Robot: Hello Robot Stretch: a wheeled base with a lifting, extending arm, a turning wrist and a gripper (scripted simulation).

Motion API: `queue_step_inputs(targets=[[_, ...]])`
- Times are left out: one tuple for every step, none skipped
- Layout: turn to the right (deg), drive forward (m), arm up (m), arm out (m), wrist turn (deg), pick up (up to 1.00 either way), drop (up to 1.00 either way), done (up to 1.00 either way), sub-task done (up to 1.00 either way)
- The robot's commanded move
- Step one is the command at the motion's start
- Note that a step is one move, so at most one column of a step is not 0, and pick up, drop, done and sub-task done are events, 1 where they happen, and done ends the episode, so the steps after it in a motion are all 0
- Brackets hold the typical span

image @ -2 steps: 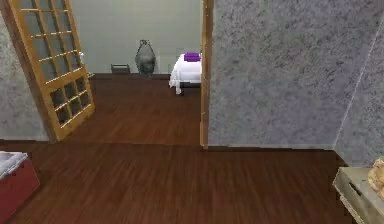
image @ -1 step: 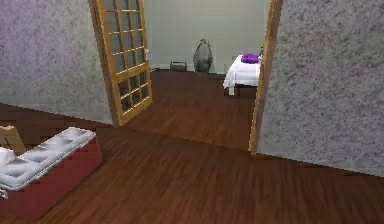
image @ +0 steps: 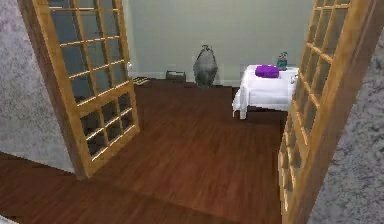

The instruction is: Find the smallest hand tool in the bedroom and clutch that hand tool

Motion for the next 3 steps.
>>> queue_step_inputs(targets=[[0.0,1.0,0.0,0.0,0.0,0.0,0.0,0.0,0.0],[0.0,1.0,0.0,0.0,0.0,0.0,0.0,0.0,0.0],[0.0,0.45,0.0,0.0,0.0,0.0,0.0,0.0,0.0]])
